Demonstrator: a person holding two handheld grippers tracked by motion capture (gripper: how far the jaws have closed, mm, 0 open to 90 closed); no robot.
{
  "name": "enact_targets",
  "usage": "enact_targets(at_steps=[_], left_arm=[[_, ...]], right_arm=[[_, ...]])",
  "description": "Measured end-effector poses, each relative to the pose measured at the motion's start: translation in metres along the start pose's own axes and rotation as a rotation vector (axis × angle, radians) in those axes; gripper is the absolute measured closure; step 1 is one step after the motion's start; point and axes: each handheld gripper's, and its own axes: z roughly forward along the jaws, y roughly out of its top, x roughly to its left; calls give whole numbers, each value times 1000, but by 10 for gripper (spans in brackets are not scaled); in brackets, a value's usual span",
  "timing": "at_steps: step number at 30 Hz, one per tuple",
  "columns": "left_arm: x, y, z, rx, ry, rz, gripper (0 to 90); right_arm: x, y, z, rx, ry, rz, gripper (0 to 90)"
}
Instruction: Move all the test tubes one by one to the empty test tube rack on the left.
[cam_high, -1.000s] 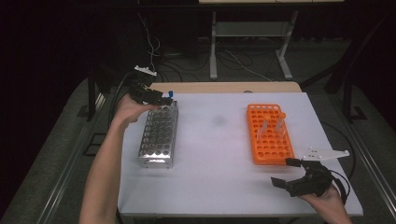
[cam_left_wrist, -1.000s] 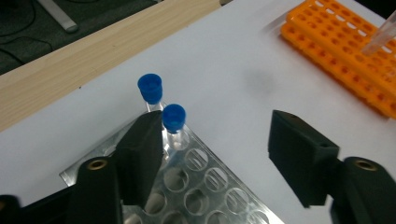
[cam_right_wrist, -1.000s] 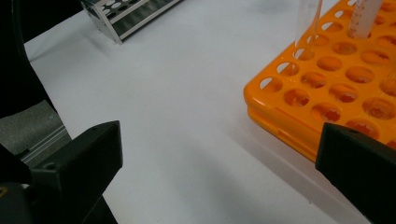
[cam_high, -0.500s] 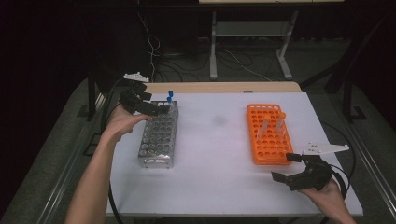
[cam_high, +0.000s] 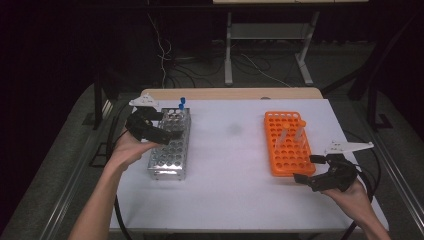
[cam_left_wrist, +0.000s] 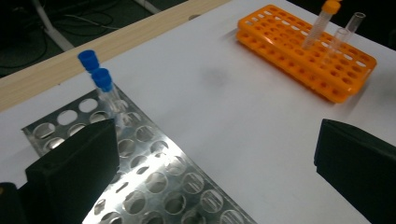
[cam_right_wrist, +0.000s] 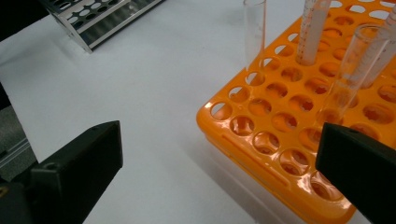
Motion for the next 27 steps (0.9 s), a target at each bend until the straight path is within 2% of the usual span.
enact_targets(at_steps=[9, 20, 24, 25, 27], left_arm=[[-24, -7, 3, 31, -50, 63, 0], [-50, -15, 6, 45, -95, 123, 0], [-57, -18, 8, 47, -113, 131, 0], [-59, -20, 8, 48, -119, 132, 0], [-61, -22, 11, 60, -130, 137, 0]], right_arm=[[-14, 9, 7, 34, -12, 8, 4], [-33, 13, 20, 60, -33, 17, 4], [-39, 15, 25, 63, -40, 19, 6], [-40, 15, 26, 65, -43, 19, 37], [-42, 16, 27, 66, -43, 15, 46]])
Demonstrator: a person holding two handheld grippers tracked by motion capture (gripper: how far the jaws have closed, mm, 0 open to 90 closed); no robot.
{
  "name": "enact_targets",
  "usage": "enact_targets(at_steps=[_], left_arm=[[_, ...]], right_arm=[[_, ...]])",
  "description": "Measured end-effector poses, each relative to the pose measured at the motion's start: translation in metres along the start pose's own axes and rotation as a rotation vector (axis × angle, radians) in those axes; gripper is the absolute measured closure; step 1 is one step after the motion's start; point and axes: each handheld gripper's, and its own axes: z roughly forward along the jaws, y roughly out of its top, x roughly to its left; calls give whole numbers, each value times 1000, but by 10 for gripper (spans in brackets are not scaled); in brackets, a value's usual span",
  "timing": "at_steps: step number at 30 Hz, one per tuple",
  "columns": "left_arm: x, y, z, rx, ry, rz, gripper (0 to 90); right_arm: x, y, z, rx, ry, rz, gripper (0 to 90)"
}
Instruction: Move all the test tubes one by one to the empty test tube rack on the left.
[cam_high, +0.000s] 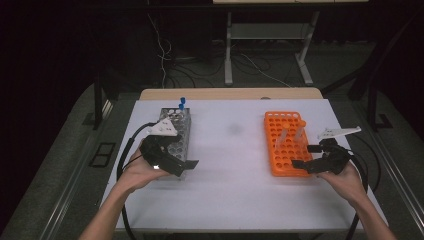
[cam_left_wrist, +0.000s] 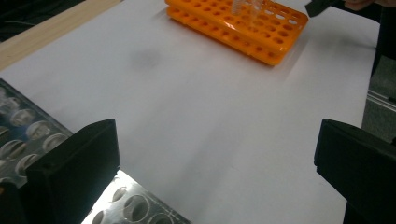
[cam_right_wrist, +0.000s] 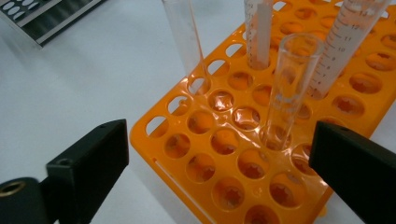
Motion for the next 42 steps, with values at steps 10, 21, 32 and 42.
enact_targets(at_steps=[10, 21, 32, 42], left_arm=[[-5, -12, 13, 25, -35, 1, 0], [-17, -23, 16, 35, -66, 12, 0], [-27, -25, 19, 33, -86, 29, 0], [-27, -20, 22, 40, -94, 39, 0]], right_arm=[[-13, 5, 8, 27, -48, -7, 319], [-16, 7, 12, 22, -120, -44, 667], [-8, 14, 2, -2, -175, -98, 752], [6, 30, -18, -11, -154, -147, 752]])
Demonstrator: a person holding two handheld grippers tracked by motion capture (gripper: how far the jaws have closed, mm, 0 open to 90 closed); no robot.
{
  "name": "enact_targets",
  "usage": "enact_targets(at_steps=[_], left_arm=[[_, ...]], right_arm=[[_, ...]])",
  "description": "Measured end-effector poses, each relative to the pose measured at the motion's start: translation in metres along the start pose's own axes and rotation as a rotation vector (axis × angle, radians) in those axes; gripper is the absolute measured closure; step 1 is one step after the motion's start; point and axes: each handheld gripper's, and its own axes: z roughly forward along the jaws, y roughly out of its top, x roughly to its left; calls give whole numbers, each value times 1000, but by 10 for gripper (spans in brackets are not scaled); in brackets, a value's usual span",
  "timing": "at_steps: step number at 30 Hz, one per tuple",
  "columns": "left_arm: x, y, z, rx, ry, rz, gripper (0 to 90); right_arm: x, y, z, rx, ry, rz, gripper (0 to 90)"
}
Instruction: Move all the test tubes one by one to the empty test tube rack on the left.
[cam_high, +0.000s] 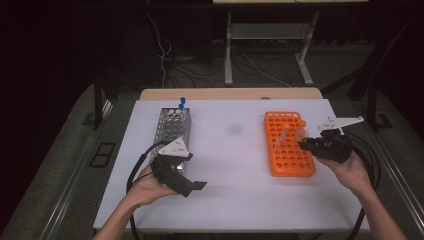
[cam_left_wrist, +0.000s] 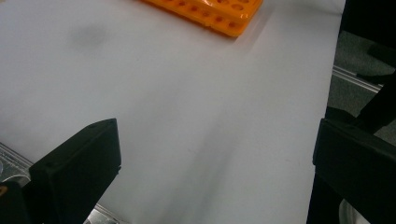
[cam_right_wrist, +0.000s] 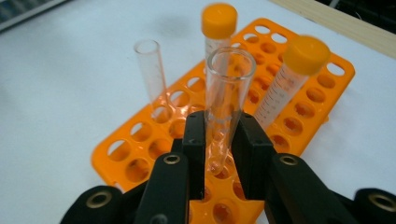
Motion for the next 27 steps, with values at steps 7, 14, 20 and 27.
enact_targets(at_steps=[7, 14, 20, 27], left_arm=[[-1, 4, 0, 4, -5, 8, 6], [-3, 11, 0, 5, -9, 19, 6], [-5, 18, 0, -4, -15, 34, 12], [-8, 27, 2, 9, -31, 57, 17]], right_arm=[[12, 10, -11, 6, 40, -33, 752], [28, 19, -18, 11, 99, -69, 752], [46, 26, -17, 10, 149, -99, 752], [74, 35, -8, 18, 213, -161, 752]])
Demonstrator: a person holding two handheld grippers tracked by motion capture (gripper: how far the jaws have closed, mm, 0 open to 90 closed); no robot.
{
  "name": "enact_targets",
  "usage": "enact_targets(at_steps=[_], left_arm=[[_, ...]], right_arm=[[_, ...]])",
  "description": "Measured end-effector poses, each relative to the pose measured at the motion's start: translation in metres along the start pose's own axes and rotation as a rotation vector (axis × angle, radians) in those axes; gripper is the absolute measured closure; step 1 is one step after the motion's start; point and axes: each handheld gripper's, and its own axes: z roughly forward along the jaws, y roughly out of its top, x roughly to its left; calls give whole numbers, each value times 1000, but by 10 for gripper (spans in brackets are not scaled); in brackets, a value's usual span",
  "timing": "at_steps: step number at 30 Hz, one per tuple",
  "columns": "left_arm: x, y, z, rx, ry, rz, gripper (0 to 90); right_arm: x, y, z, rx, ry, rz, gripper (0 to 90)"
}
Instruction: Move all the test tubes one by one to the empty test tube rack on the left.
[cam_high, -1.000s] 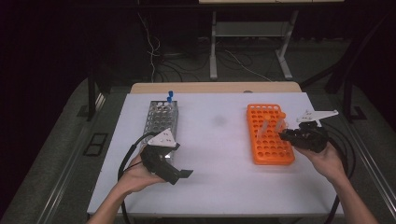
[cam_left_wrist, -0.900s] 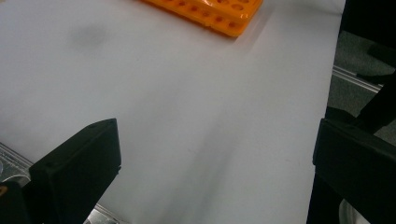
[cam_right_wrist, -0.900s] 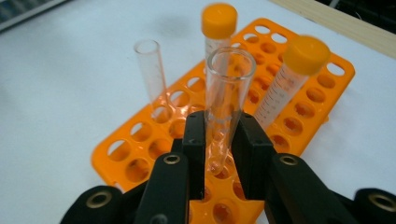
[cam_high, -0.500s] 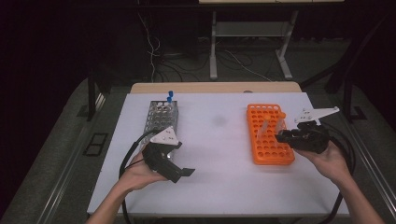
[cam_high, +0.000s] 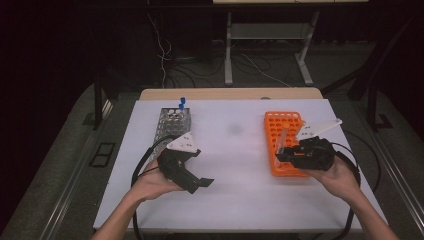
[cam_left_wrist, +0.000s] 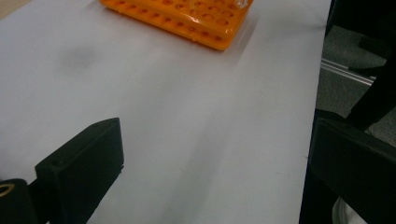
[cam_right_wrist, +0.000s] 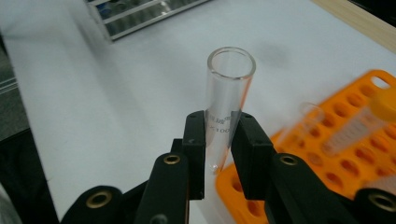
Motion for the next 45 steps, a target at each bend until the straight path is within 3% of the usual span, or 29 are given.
enact_targets(at_steps=[8, 19, 35, 45], left_arm=[[-2, 17, 2, 10, -18, 36, 32], [-2, 43, 6, 36, -56, 81, 105], [0, 65, 19, 71, -140, 120, 330], [-2, 65, 28, 110, -187, 161, 588]], right_arm=[[23, 14, 17, 7, 67, -51, 752], [44, 30, 40, 25, 132, -114, 752], [66, 45, 65, 37, 194, -166, 752], [76, 50, 74, 30, 223, -186, 752]])
